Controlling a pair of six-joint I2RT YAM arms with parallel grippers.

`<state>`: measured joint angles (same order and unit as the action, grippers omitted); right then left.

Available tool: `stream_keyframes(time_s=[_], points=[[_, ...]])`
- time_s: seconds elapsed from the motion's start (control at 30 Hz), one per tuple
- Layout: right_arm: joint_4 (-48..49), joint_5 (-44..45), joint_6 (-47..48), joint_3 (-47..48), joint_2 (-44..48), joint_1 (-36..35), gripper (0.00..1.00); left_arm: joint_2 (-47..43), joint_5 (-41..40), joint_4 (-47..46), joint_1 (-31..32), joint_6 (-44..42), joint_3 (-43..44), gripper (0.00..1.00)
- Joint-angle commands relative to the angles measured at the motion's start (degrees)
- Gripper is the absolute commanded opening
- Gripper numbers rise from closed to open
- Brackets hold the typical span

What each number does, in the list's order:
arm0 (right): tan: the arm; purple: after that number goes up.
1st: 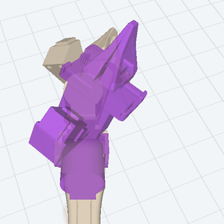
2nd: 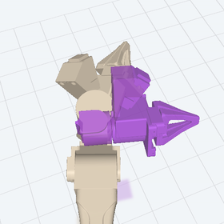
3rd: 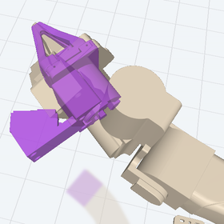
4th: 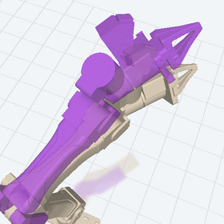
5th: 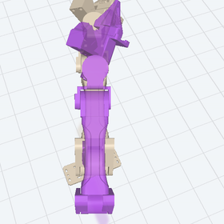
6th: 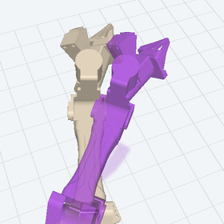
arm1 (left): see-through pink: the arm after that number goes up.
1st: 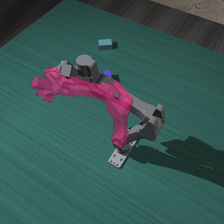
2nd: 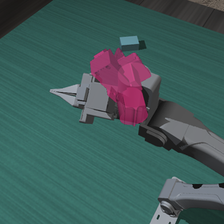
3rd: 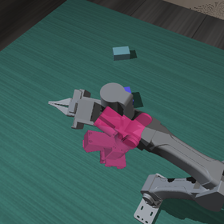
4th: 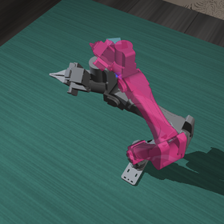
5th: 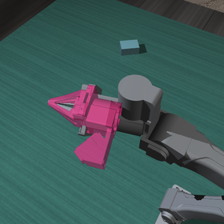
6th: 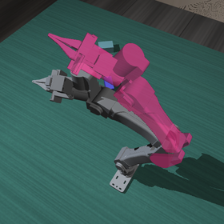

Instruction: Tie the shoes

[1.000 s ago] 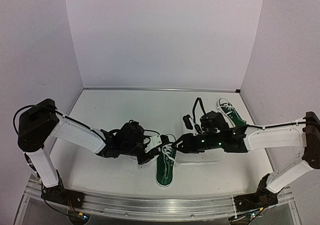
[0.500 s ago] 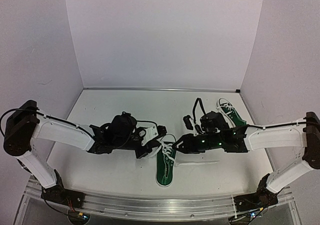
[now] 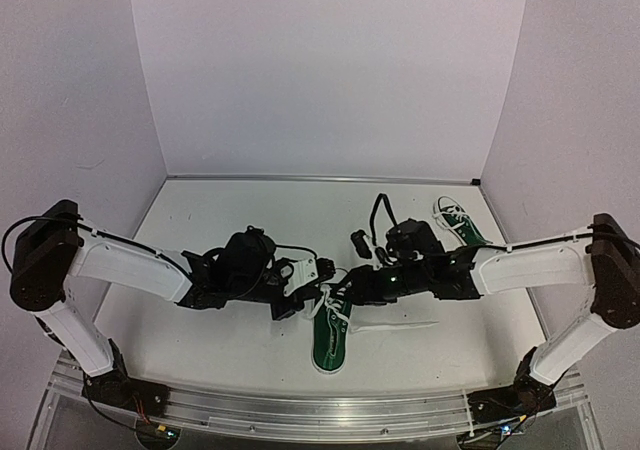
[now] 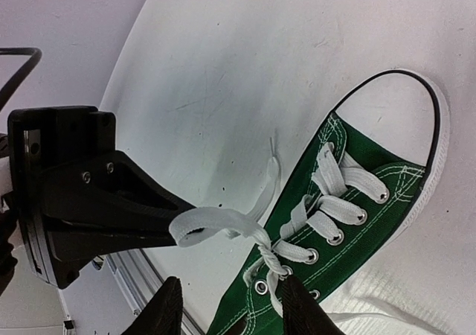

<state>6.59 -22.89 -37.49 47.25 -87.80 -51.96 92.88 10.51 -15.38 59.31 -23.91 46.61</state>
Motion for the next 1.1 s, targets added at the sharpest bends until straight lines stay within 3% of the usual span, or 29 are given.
stream_keyframes(time_s=[0.0,0.53,0.83,1.0,1.07], points=[[3.6,-2.3,0.7,2.9,-2.7,-0.3,0.42,0.9,1.3,-0.5,0.3,-1.0,1.2,0.0],[6.2,-4.0,1.0,5.6,-6.1,-0.3,0.44,1.1,1.9,0.5,0.5,-2.3,1.8,0.0],[6.4,-4.8,1.5,6.0,-7.0,-0.3,0.22,1.1,1.3,0.3,0.5,-2.5,2.1,0.0],[6.4,-4.4,1.5,5.4,-5.8,-0.3,0.03,1.0,0.7,0.0,0.5,-2.4,2.0,0.0],[6.3,-4.0,1.5,5.0,-5.0,-0.3,0.0,1.0,0.1,0.0,0.5,-2.1,2.0,0.02]])
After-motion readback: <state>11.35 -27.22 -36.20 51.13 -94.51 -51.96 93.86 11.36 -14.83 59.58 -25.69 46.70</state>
